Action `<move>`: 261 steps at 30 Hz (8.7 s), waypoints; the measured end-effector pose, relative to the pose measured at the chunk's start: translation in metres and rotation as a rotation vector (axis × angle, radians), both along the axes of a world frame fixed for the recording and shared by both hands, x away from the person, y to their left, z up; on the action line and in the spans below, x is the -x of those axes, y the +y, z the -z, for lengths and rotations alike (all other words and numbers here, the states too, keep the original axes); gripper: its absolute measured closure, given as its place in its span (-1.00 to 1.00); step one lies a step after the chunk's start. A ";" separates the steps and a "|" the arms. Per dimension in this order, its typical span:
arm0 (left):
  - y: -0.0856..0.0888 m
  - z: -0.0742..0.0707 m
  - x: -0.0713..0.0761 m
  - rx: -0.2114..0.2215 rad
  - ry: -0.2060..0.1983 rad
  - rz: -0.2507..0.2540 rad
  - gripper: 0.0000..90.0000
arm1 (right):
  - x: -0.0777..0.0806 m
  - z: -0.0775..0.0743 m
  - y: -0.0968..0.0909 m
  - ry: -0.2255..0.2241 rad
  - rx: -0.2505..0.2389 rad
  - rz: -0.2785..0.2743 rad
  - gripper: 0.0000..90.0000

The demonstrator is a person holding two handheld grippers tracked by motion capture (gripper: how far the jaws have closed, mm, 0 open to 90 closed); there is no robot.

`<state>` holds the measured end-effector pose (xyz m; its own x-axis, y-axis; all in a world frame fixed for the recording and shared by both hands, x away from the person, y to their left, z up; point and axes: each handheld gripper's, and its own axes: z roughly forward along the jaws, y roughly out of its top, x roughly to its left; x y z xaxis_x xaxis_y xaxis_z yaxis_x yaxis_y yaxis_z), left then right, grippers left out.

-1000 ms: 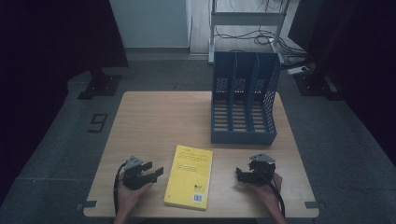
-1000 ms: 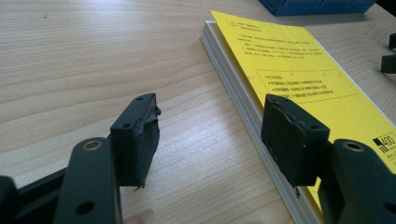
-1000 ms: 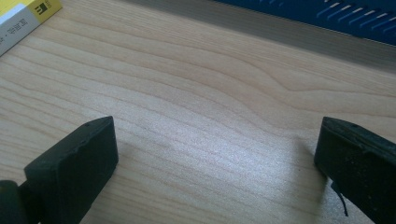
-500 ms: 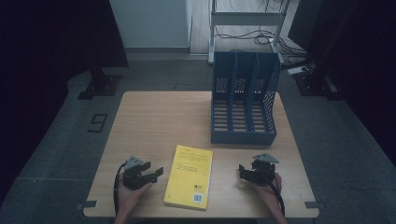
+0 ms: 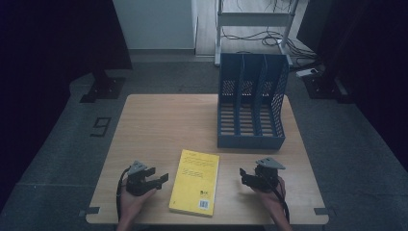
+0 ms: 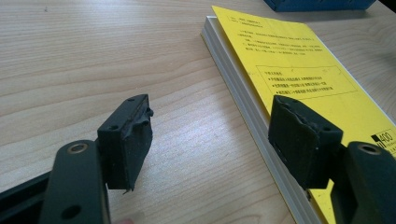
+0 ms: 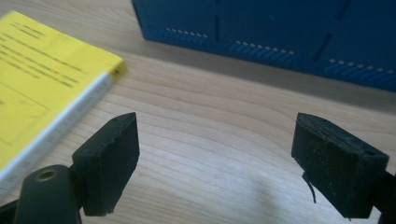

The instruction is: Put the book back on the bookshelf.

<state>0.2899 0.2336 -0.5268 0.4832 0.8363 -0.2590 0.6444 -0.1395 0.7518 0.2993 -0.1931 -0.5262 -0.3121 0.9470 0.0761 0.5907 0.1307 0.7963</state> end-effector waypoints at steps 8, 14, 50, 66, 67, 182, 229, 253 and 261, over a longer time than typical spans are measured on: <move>0.001 -0.002 0.000 0.006 -0.002 0.001 -0.32 | 0.002 -0.013 0.015 -0.034 -0.014 -0.036 -0.66; 0.001 -0.003 0.001 0.007 -0.006 0.011 -0.32 | -0.004 -0.016 0.040 -0.037 -0.028 -0.083 -0.65; -0.016 0.004 0.001 -0.017 0.002 0.036 -0.31 | -0.008 0.007 0.103 0.019 -0.053 -0.205 -0.66; -0.019 0.004 0.001 -0.008 -0.002 0.038 -0.30 | -0.006 0.022 0.117 0.062 -0.038 -0.250 -0.66; -0.019 0.004 0.001 -0.008 -0.002 0.038 -0.30 | -0.006 0.022 0.117 0.062 -0.038 -0.250 -0.66; -0.057 0.006 0.008 0.195 0.024 0.079 -0.04 | -0.003 0.028 0.113 0.079 -0.109 -0.258 -0.64; -0.072 0.015 0.011 0.073 0.007 0.117 0.31 | -0.003 0.028 0.112 0.079 -0.113 -0.258 -0.64; -0.071 0.016 0.009 0.144 0.008 0.095 0.50 | -0.002 0.028 0.112 0.082 -0.123 -0.253 -0.63; -0.072 0.016 0.008 0.157 0.007 0.089 0.58 | -0.002 0.028 0.112 0.082 -0.124 -0.254 -0.63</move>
<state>0.2817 0.1618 -0.5423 0.5516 0.7391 -0.3866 0.6398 -0.0775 0.7646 0.3015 -0.0815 -0.5538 -0.5257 0.8214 0.2212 0.6147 0.1871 0.7663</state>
